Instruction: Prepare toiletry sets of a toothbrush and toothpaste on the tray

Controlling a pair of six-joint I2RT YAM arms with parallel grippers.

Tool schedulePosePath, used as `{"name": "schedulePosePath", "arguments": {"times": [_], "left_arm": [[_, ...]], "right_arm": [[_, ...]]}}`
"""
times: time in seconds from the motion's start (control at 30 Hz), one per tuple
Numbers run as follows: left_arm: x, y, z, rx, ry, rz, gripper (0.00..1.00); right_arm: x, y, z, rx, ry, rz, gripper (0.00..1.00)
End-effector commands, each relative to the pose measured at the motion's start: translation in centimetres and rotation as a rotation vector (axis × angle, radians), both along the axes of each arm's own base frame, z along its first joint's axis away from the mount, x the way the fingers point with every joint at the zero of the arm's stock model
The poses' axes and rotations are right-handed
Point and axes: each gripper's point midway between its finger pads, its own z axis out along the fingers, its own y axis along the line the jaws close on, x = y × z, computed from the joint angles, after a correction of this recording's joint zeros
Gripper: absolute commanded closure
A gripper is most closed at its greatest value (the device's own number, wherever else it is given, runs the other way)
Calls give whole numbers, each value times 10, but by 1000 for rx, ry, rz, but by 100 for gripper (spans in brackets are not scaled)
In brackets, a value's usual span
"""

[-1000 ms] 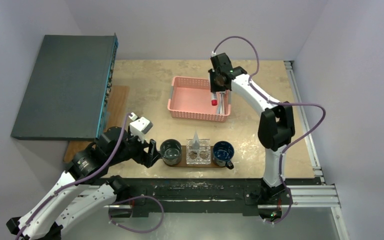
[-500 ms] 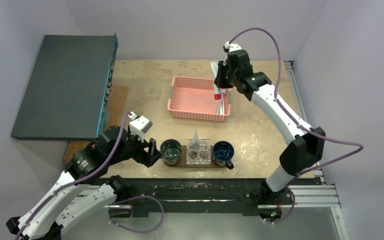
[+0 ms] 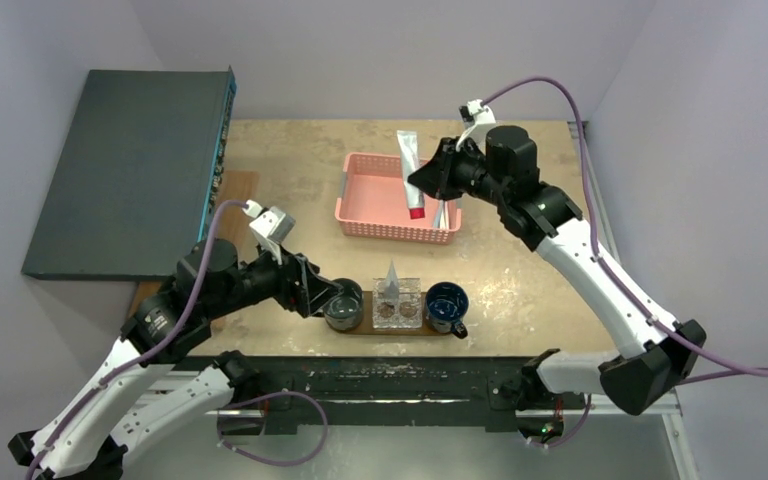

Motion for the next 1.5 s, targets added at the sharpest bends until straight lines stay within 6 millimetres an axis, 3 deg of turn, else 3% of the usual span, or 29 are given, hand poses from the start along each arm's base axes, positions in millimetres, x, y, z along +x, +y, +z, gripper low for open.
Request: {"name": "schedulePosePath", "arguments": {"times": [0.0, 0.27, 0.47, 0.73, 1.1, 1.47], "left_arm": [[-4, -20, 56, -199, -25, -49, 25], [-7, -30, 87, -359, -24, -71, 22], [-10, -36, 110, -462, -25, -97, 21], [-11, -41, 124, -533, -15, -118, 19], [-8, -48, 134, -582, -32, -141, 18], [-5, -58, 138, -591, -29, -174, 20]], "right_arm": [[-40, 27, 57, 185, -114, 153, 82], [-92, 49, 97, 415, -159, 310, 83], [-117, 61, 116, 534, -172, 401, 83], [-149, 73, 143, 685, -178, 491, 83], [-171, 78, 158, 825, -147, 557, 82], [-175, 92, 155, 861, -127, 587, 82]]}}
